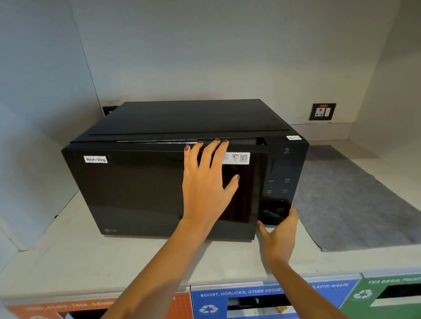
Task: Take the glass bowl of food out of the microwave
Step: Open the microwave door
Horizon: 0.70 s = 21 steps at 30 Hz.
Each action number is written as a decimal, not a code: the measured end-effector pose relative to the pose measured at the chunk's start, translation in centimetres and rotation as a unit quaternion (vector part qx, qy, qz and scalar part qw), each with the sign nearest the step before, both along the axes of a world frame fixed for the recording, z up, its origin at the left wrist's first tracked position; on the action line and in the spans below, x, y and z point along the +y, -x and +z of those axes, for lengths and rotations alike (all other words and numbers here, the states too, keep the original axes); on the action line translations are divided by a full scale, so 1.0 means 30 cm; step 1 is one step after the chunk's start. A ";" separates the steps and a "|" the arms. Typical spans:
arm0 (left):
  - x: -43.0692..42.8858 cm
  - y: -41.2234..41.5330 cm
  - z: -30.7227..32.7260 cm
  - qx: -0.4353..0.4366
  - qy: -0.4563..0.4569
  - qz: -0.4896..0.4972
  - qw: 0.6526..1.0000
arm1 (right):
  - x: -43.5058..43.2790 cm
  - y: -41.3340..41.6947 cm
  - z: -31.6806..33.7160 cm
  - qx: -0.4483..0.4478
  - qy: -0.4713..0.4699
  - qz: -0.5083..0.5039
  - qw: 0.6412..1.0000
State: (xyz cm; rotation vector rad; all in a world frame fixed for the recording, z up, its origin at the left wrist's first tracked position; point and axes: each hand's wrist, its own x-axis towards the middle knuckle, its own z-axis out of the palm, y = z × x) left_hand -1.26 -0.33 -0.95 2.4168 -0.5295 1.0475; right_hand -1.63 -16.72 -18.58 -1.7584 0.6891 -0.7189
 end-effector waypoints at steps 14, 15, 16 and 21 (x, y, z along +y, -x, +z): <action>0.104 0.203 -0.010 -0.002 0.070 -0.065 0.995 | -0.030 0.136 0.357 -0.221 0.121 0.029 0.967; 0.117 0.224 -0.009 -0.002 0.086 -0.072 0.994 | -0.037 0.136 0.402 -0.223 0.101 0.087 0.966; 0.128 0.246 -0.009 -0.001 0.103 -0.080 0.991 | -0.038 0.136 0.443 -0.221 0.093 0.143 0.960; 0.207 0.367 0.001 0.005 0.146 -0.099 0.984 | 0.087 0.127 0.563 -0.211 0.162 0.365 0.892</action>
